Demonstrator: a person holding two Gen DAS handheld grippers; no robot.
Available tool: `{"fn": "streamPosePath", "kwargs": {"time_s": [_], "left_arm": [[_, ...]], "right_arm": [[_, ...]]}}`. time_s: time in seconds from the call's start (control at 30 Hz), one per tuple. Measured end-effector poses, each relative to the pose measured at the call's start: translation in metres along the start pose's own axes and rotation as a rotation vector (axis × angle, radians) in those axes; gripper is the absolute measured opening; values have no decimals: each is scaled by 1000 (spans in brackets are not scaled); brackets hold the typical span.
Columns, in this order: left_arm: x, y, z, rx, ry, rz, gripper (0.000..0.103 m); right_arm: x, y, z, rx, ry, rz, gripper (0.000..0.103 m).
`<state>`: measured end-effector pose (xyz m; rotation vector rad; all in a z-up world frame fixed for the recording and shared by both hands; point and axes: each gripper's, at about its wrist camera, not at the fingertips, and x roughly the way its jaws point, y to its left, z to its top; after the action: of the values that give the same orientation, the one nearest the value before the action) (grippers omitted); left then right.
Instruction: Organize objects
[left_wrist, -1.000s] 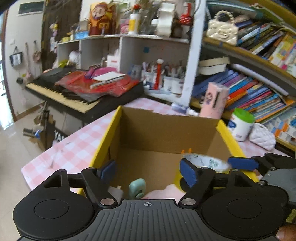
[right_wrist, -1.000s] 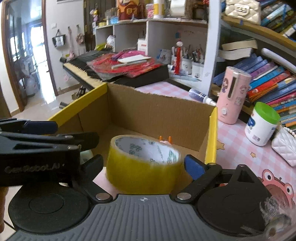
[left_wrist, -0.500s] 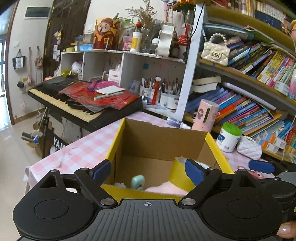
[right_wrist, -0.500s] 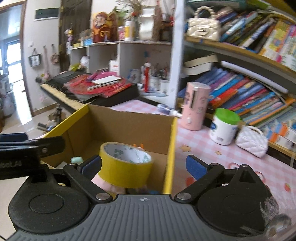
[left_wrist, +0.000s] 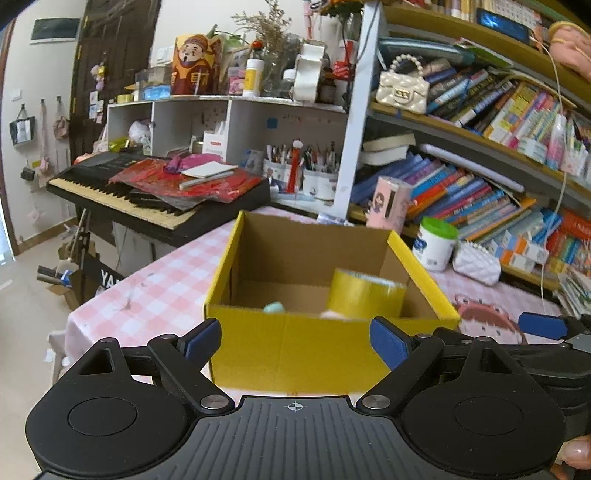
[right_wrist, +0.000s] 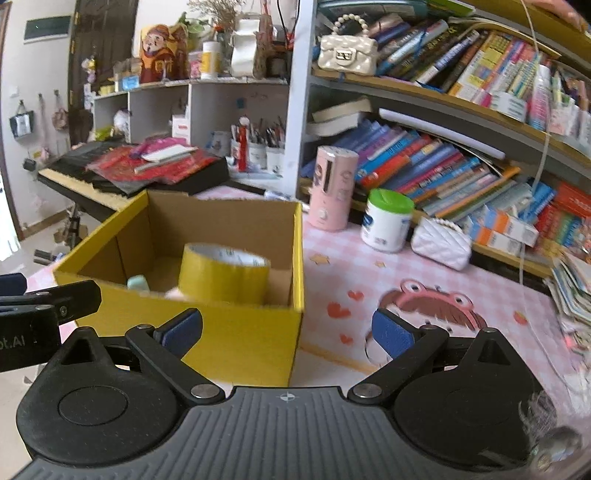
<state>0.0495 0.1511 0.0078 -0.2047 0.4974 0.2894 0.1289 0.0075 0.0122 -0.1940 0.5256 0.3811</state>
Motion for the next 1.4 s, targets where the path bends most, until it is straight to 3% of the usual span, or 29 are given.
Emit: {"fn": "streamPosePath", "kwargs": {"time_s": [0.3, 0.63, 1.0, 1.4], "left_arm": [[-25, 8, -24, 23, 46, 11, 95], [-49, 14, -41, 35, 60, -11, 96], [-63, 5, -62, 88, 108, -74, 96], [-66, -29, -74, 172, 134, -188, 96]], "right_arm": [[-31, 21, -38, -19, 59, -90, 101], [-63, 34, -65, -30, 87, -113, 102], [-92, 32, -90, 12, 106, -158, 103], [-118, 7, -111, 98, 120, -248, 103]]}}
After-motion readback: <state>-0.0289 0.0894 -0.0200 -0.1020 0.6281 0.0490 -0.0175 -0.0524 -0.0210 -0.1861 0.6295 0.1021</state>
